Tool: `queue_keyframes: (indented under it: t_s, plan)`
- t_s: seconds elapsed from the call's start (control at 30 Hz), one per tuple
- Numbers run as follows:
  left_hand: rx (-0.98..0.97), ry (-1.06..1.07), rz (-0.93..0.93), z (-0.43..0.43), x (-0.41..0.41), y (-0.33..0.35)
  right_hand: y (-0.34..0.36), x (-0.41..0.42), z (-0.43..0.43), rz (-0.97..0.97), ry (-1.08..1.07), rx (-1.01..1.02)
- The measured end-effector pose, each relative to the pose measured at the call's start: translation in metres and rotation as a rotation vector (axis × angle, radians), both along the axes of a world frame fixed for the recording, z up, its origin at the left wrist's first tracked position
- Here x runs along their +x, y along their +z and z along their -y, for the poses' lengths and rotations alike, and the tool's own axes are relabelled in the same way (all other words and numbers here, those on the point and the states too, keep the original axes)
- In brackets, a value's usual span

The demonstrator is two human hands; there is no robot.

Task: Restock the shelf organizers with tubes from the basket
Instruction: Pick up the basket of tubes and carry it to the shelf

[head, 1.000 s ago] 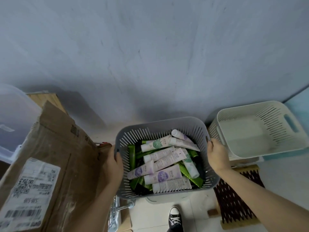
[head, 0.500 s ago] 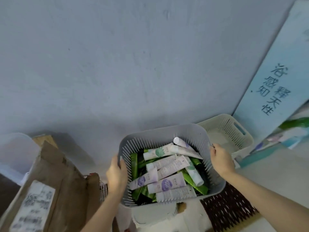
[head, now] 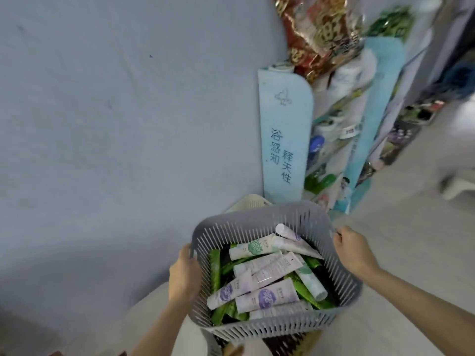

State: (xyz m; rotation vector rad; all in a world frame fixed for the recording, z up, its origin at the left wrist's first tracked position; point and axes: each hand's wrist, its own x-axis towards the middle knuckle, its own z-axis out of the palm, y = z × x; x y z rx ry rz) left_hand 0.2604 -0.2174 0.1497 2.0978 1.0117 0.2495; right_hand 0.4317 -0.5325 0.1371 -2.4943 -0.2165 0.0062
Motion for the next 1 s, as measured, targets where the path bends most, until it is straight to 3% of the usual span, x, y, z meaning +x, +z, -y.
queue_keyframes:
  t_s: [0.3,0.53,0.73,1.0]
  plan:
    - [0.065,-0.349,-0.065,0.170,0.113,-0.002,0.016,0.003,0.210,-0.024,-0.338,-0.022]
    - [0.298,-0.700,-0.194,0.293,0.208,0.000,0.029,-0.005,0.338,-0.046,-0.643,-0.011]
    - [0.311,-0.916,-0.081,0.383,0.288,-0.005,0.034,-0.007,0.411,-0.050,-0.894,0.035]
    - [0.084,-1.118,-0.014,0.498,0.425,-0.010,0.042,0.042,0.483,-0.067,-1.167,0.121]
